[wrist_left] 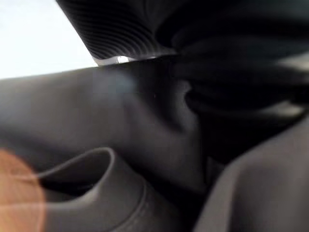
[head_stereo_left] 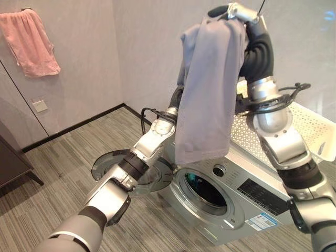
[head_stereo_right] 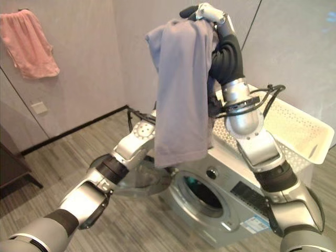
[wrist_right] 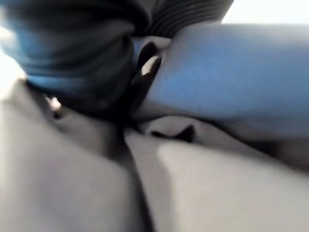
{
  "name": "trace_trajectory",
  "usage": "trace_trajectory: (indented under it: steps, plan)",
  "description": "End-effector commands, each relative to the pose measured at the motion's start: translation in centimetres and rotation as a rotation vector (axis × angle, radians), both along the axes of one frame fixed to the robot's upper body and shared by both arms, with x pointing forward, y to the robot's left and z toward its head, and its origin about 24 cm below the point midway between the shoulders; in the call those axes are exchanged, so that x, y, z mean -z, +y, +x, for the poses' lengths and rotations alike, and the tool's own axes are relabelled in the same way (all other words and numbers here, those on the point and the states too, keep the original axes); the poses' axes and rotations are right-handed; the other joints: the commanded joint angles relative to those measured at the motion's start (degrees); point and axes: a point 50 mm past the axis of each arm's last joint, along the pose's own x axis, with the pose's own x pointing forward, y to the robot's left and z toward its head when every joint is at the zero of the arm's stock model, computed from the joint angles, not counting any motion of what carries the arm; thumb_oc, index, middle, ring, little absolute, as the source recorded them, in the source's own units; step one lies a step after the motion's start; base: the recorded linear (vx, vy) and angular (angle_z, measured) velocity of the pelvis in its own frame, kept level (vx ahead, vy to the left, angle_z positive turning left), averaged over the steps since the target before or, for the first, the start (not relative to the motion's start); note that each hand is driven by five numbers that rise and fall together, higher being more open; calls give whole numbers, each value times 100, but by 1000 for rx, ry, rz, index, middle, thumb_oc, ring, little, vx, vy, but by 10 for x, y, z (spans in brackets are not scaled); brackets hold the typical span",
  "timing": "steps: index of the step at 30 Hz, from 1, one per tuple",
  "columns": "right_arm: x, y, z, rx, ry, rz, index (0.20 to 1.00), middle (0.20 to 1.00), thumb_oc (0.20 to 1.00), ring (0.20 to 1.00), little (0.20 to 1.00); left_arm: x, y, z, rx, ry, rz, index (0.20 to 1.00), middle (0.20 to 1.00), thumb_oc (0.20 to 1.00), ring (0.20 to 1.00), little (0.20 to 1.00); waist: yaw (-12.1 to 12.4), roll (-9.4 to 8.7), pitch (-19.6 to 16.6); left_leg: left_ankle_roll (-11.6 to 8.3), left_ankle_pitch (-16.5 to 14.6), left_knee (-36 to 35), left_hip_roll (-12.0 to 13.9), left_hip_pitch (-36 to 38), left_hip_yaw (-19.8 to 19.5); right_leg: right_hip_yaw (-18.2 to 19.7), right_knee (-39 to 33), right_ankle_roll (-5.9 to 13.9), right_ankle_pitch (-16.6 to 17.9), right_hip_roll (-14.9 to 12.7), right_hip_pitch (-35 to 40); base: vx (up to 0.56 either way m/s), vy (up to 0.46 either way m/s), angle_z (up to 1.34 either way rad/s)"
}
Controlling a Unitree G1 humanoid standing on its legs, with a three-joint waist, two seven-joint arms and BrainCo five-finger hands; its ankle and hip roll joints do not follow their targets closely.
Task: Grab the laundry basket,head to the washer,open it,put in the laundry and shut it.
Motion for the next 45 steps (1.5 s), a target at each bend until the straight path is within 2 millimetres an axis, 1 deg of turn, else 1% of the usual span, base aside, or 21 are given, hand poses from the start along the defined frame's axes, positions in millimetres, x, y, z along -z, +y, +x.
trace_trajectory:
  steps: [1,2,4,5,7,11,12,13,14,15,17,21,22,28,29,30,36,39,40,44,45]
  plan:
    - [-26,-4,-5,-24,-104,39,200,200,200,200,200,-48,-27,-11,108,-158,-83,1000,1000,1000,1000,1000,263,195,-90,74,-604,73,305,550,285,69,27,604,-30,-545,-26,0,0,0]
    - [-19,-2,-5,-52,-80,46,200,200,200,200,200,-46,-24,-14,125,-152,-127,1000,1000,1000,1000,1000,254,189,-93,68,-606,73,306,554,313,71,27,606,-35,-552,-13,0,0,0]
    - [-16,-1,-4,-61,-67,51,200,200,200,200,200,-45,-24,-15,130,-149,-135,1000,1000,1000,1000,1000,248,188,-94,67,-611,73,304,558,323,77,27,608,-32,-554,-11,0,0,0]
    - [-11,6,-3,-99,-46,69,200,200,200,200,200,-43,-25,-18,143,-144,-156,1000,1000,1000,1000,1000,224,201,-90,71,-614,73,294,575,339,100,31,609,-21,-566,-13,0,0,0]
    - [-11,9,-3,-115,-41,76,200,200,200,200,200,-42,-26,-18,142,-148,-160,1000,1000,1000,1000,1000,212,201,-88,73,-622,73,292,580,349,105,32,612,-16,-574,-20,0,0,0]
    - [-8,20,-4,-176,-25,102,200,200,200,200,200,-41,-19,-16,117,-145,-188,1000,1000,1000,1000,1000,176,218,-79,88,-623,73,282,593,407,157,45,609,1,-588,-70,0,0,0]
    - [-1,27,-6,-229,1,113,200,200,200,200,200,-42,-10,-15,92,-150,-224,573,573,573,573,573,157,222,-90,93,-620,73,279,596,460,179,48,600,18,-594,-94,0,0,0]
    - [-1,27,-6,-229,1,113,200,200,200,200,200,-42,-10,-15,92,-150,-224,523,523,523,523,523,157,222,-90,93,-620,73,279,595,460,179,48,600,18,-594,-94,0,0,0]
    - [4,30,-6,-248,28,115,200,200,200,200,200,-42,-6,-15,79,-151,-239,398,398,398,398,398,155,225,-95,91,-614,73,279,600,474,186,43,596,20,-591,-94,0,0,0]
    - [7,32,-7,-267,45,114,200,200,200,200,200,-43,-4,-14,71,-156,-250,200,200,200,200,200,154,226,-92,89,-611,73,281,597,479,191,35,596,22,-591,-96,0,0,0]
    - [14,36,-9,-305,75,112,200,200,200,200,200,-44,3,-16,57,-169,-271,200,200,200,200,200,148,225,-88,86,-611,73,282,603,495,196,30,593,23,-589,-100,0,0,0]
    - [26,40,-14,-358,125,108,200,200,200,200,200,-43,8,-17,43,-185,-282,200,200,200,200,200,136,220,-87,78,-603,73,289,603,511,205,17,586,25,-580,-108,0,0,0]
    - [27,40,-15,-364,132,108,200,200,200,200,200,-41,9,-17,36,-181,-286,200,200,200,200,200,135,236,-86,69,-640,73,309,634,522,205,15,595,-2,-563,-83,0,0,0]
    - [46,46,-19,-450,234,152,200,200,200,200,200,-27,23,-19,-42,-173,-315,200,200,200,200,200,128,202,-47,50,-623,73,348,616,582,236,2,574,5,-543,-135,-8,-19,-9]
    - [48,45,-19,-455,251,169,645,645,645,645,645,-24,27,-19,-62,-178,-310,200,200,200,200,200,135,192,-37,44,-616,73,353,608,589,244,2,572,6,-541,-145,0,0,0]
    - [50,45,-18,-469,268,182,1000,1000,1000,1000,1000,-20,29,-20,-71,-173,-306,200,200,200,200,200,144,185,-31,40,-610,73,354,599,589,234,2,569,9,-542,-145,0,0,0]
    - [52,40,-18,-513,311,204,1000,1000,1000,1000,1000,-7,35,-18,-89,-134,-296,200,200,200,200,200,159,156,-23,27,-591,73,363,562,587,205,2,569,23,-548,-157,0,0,0]
    - [52,36,-17,-525,330,184,1000,1000,1000,1000,1000,-3,41,-17,-100,-124,-290,200,200,200,200,200,161,143,-25,24,-592,73,360,557,586,191,2,573,25,-550,-162,0,0,0]
    - [51,27,-13,-522,364,125,1000,1000,1000,1000,1000,0,46,-15,-115,-119,-279,200,200,200,200,200,144,125,-47,13,-590,73,357,551,585,194,2,573,25,-547,-165,0,0,0]
    - [46,6,-9,-446,366,102,1000,1000,1000,1000,1000,5,55,-14,-135,-117,-260,200,200,200,200,200,101,115,-52,1,-593,73,361,541,584,197,2,586,28,-542,-174,3,2,-1]
    - [42,-12,-7,-364,327,136,1000,1000,1000,1000,1000,8,63,-16,-150,-119,-261,200,200,200,200,200,79,120,-55,3,-602,73,360,542,592,200,2,592,29,-538,-174,0,0,0]
